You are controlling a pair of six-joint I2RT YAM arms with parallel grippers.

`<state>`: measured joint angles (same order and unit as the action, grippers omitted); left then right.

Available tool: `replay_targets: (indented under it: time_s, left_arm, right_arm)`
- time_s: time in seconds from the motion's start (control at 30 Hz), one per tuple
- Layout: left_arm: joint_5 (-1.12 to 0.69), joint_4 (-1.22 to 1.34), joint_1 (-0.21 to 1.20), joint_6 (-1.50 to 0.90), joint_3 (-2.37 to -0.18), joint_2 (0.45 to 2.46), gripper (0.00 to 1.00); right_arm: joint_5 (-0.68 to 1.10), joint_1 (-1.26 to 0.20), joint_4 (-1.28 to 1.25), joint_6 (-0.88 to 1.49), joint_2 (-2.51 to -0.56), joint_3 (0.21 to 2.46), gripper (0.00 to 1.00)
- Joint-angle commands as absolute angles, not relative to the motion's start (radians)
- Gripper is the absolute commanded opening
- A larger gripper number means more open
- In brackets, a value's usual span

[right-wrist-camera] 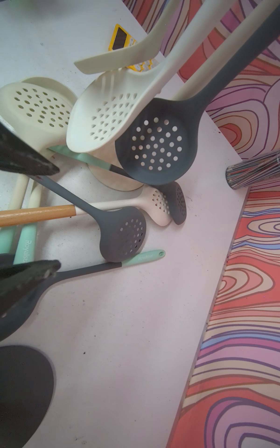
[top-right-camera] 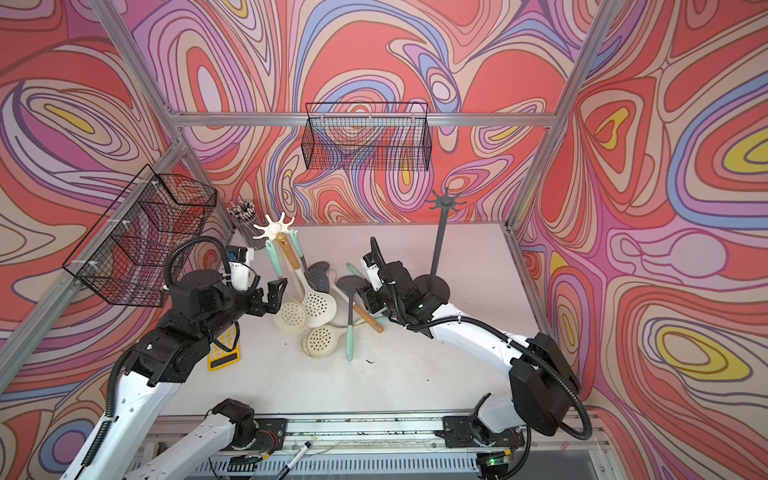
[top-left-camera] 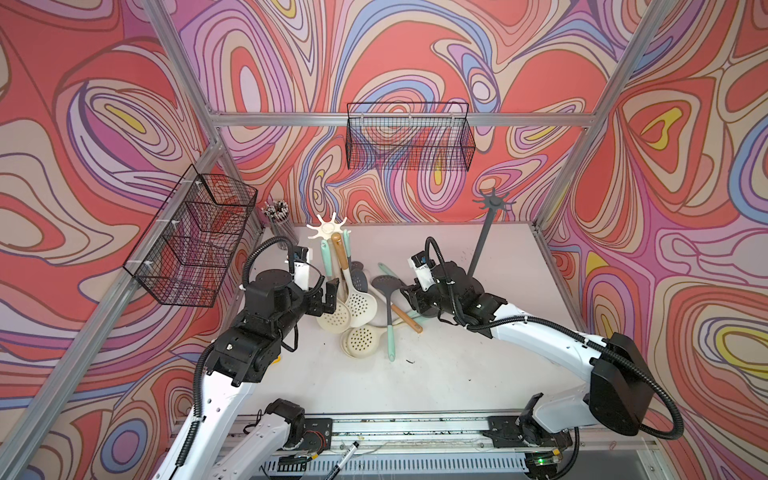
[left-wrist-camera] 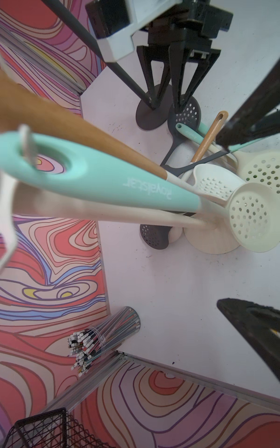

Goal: Hang the skimmer on the kitchen utensil rack
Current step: Hang the skimmer on the rack, then adjust the rack at the center of the board.

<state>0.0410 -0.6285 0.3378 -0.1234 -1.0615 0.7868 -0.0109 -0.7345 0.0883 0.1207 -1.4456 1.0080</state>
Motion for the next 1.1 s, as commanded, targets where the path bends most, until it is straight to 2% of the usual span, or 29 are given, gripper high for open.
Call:
replay_targets:
  time_s: [0.0, 0.37, 0.67, 0.87, 1.07]
  left_arm:
    - [-0.013, -0.714, 0.305, -0.169, -1.016, 0.756, 1.0]
    - [-0.269, -0.77, 0.039, -0.254, -0.944, 0.729, 0.95]
    - [-0.471, -0.6, -0.15, -0.324, -0.863, 0.8, 0.92]
    - [-0.518, -0.502, -0.164, -0.351, -0.862, 0.843, 0.91]
    - [-0.599, -0.449, -0.164, -0.279, -0.858, 0.885, 0.91]
  right_arm:
    - [-0.001, -0.733, 0.05, 0.137, -1.453, 0.989, 0.57]
    - [-0.052, -0.732, 0.085, 0.187, -1.494, 0.985, 0.57]
    - [0.001, -0.732, -0.006, 0.166, -1.475, 0.905, 0.57]
    - [0.036, -0.733, -0.008, 0.149, -1.503, 0.92, 0.57]
    - [0.07, -0.732, -0.016, 0.121, -1.526, 0.938, 0.57]
